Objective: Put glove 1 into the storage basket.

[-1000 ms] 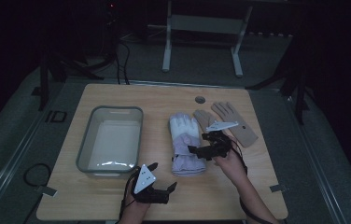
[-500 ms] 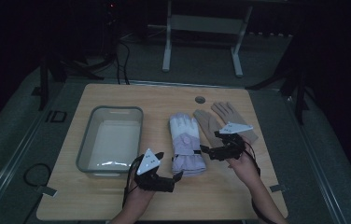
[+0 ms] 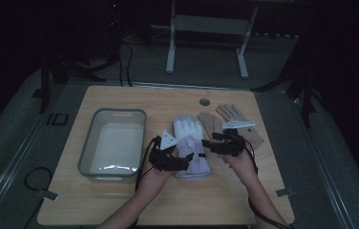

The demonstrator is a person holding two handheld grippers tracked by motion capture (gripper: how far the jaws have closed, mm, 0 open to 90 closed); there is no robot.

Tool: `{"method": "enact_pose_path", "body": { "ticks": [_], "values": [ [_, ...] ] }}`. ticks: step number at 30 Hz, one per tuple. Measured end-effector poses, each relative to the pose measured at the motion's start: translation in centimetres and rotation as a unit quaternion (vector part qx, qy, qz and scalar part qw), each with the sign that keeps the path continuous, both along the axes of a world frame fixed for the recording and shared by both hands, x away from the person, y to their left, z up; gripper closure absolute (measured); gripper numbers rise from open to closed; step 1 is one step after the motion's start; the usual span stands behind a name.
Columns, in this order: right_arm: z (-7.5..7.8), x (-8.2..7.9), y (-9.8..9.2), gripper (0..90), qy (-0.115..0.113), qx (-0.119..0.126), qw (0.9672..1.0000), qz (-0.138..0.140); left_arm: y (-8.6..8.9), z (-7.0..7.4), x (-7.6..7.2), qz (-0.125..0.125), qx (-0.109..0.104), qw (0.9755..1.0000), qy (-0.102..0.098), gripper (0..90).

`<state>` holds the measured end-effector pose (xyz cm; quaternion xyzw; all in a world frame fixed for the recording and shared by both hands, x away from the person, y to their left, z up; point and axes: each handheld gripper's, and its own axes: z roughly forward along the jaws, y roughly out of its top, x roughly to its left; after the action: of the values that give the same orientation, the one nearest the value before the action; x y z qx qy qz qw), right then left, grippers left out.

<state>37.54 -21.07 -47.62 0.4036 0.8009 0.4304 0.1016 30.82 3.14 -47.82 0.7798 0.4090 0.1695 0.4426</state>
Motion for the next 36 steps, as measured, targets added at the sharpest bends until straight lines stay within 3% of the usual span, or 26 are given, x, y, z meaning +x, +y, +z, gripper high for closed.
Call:
{"method": "enact_pose_path", "body": {
  "ticks": [2, 4, 8, 12, 13, 16, 22, 25, 28, 30, 35, 36],
  "values": [
    [-0.3, 0.1, 0.2, 55.3, 0.001, 0.005, 1.0, 0.004, -0.2, -0.4, 0.2, 0.016, 0.011, 0.9998, 0.009, 29.5],
    [-0.8, 0.0, 0.5, 60.7, -0.001, -0.003, 1.0, 0.003, -0.1, -1.0, 0.7, 0.025, -0.001, 0.9992, 0.032, 31.9],
    [-1.7, 0.4, 0.5, 57.1, 0.024, 0.016, 0.9996, -0.003, -0.3, -2.5, 1.6, 0.028, -0.012, 0.9955, 0.09, 35.9],
    [-2.6, 0.6, 0.5, 53.9, 0.048, 0.025, 0.9985, -0.009, -0.6, -3.7, 1.5, 0.027, 0.003, 0.994, 0.106, 35.9],
    [-2.9, 0.6, 0.4, 53.4, 0.056, 0.031, 0.9979, -0.008, -0.5, -4.5, 1.5, 0.027, -0.004, 0.9916, 0.126, 35.9],
    [-4.0, 0.9, 0.0, 51.7, 0.084, 0.058, 0.9948, -0.009, -0.1, -5.2, 1.4, 0.028, -0.009, 0.9909, 0.132, 35.2],
    [-6.3, 1.4, 0.1, 48.9, 0.119, 0.047, 0.9918, -0.01, 0.4, -6.7, 1.9, 0.007, -0.027, 0.9869, 0.159, 35.0],
    [-7.1, 2.0, -0.2, 47.7, 0.145, 0.06, 0.9876, -0.006, 0.5, -7.2, 2.2, -0.005, -0.036, 0.9854, 0.167, 35.2],
    [-7.8, 2.6, -0.5, 47.7, 0.178, 0.081, 0.9808, -0.002, 0.9, -7.7, 2.7, -0.019, -0.05, 0.9824, 0.179, 35.3],
    [-8.0, 2.8, -0.6, 50.1, 0.186, 0.089, 0.9785, 0.006, 1.1, -8.0, 3.0, -0.03, -0.063, 0.9801, 0.186, 36.7],
    [-8.5, 3.0, -0.7, 58.5, 0.195, 0.11, 0.9744, 0.018, 1.2, -8.2, 3.2, -0.053, -0.071, 0.9786, 0.186, 46.5],
    [-8.6, 3.1, -0.7, 61.9, 0.2, 0.118, 0.9724, 0.02, 1.2, -8.3, 3.3, -0.059, -0.074, 0.9772, 0.19, 46.5]
  ]
}}
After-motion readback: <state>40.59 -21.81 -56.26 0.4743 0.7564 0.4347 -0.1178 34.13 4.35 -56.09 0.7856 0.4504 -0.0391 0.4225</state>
